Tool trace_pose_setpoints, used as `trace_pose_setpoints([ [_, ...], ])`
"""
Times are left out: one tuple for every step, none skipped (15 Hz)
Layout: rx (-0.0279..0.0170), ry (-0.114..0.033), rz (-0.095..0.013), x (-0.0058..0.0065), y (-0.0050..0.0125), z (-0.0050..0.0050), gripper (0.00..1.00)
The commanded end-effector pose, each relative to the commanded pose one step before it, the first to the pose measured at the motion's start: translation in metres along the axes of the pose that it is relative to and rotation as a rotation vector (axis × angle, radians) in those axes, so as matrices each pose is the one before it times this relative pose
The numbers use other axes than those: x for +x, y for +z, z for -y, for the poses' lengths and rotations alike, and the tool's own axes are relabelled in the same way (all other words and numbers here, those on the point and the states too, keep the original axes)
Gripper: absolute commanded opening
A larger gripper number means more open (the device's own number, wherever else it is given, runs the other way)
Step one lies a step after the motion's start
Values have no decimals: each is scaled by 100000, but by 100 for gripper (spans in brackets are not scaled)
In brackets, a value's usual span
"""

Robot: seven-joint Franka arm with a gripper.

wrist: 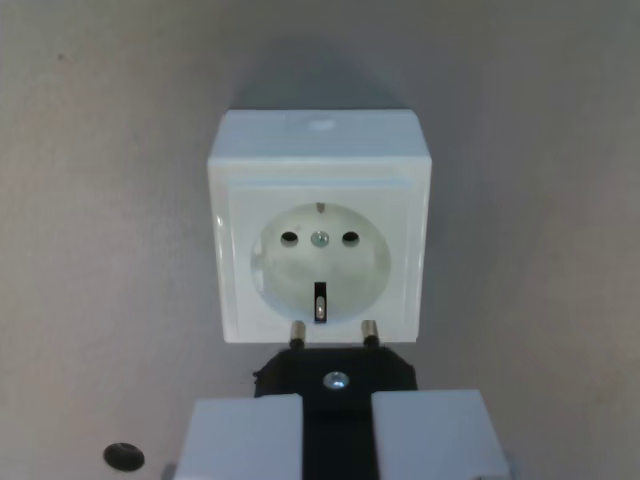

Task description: Move above the white socket

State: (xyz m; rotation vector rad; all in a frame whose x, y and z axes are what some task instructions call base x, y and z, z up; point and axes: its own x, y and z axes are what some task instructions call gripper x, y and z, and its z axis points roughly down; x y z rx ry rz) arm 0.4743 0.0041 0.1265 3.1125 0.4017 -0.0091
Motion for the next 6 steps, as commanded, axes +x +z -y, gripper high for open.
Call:
trace_pose_setpoints([
  [-753,-6306,-3677,622,879,37,0],
  [75,21,340,57,134,6,0],
  [0,280,119,53,116,3,0],
  [16,360,133,49,100,2,0],
  [-9,343,29,44,84,4,0],
  [2,126,107,36,71,6,0],
])
